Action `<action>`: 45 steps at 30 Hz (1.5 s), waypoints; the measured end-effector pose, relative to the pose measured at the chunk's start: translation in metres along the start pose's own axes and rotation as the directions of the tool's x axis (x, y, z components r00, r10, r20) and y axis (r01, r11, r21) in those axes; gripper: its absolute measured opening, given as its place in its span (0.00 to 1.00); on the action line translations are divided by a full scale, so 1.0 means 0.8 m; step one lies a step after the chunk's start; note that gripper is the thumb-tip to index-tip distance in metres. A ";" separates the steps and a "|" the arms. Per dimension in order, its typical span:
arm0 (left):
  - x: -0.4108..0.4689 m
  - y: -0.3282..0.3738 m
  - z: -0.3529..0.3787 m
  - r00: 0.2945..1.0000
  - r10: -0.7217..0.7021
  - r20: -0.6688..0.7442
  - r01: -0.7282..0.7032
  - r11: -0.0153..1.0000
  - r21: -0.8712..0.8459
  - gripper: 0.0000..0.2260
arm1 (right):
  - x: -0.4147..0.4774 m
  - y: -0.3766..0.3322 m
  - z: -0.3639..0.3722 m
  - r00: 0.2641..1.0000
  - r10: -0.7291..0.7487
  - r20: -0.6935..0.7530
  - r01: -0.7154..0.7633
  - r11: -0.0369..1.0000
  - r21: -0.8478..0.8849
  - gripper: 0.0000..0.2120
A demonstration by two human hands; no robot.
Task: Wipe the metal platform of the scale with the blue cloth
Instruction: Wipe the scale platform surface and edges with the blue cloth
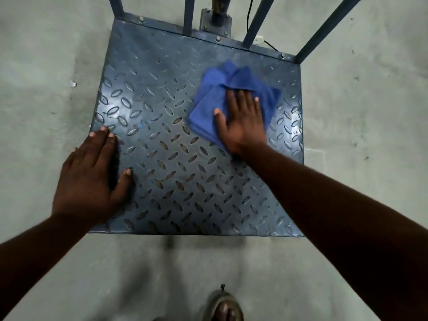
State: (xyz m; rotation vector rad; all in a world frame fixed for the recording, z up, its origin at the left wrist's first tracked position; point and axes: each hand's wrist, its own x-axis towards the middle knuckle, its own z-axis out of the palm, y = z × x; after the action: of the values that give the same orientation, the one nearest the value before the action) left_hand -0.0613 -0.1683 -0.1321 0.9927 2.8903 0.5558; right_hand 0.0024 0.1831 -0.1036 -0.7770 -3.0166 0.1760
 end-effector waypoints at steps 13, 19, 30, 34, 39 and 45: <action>-0.006 0.004 -0.009 0.999 -0.034 -0.008 0.034 0.999 -0.011 0.36 | -0.037 0.018 0.011 0.986 0.164 -0.039 -0.166 0.985 -0.055 0.37; -0.007 0.009 -0.008 0.999 -0.020 -0.026 0.021 1.000 0.003 0.35 | -0.053 -0.130 0.027 0.998 -0.027 -0.064 0.026 0.999 -0.028 0.34; -0.001 -0.001 -0.008 0.983 -0.161 -0.085 0.137 0.962 -0.238 0.31 | -0.063 -0.243 0.043 0.917 -0.400 0.003 0.399 0.915 0.068 0.26; 0.001 -0.007 -0.013 0.987 -0.159 -0.031 0.142 0.940 -0.310 0.30 | -0.130 -0.187 0.033 0.795 -0.601 0.084 0.596 0.799 0.078 0.25; -0.003 0.004 -0.015 0.981 -0.184 -0.068 0.169 0.968 -0.184 0.27 | -0.078 -0.127 0.030 0.950 -0.313 0.013 0.314 0.949 -0.038 0.31; -0.005 0.009 -0.023 0.998 -0.054 0.023 0.055 0.998 -0.015 0.34 | -0.105 -0.165 0.034 0.966 -0.255 0.028 0.256 0.966 -0.037 0.31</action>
State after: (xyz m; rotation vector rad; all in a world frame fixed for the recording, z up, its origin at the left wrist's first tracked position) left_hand -0.0567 -0.1713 -0.1129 0.9092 2.8787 0.5597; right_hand 0.0116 0.0248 -0.1152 -0.3821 -3.1120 0.1188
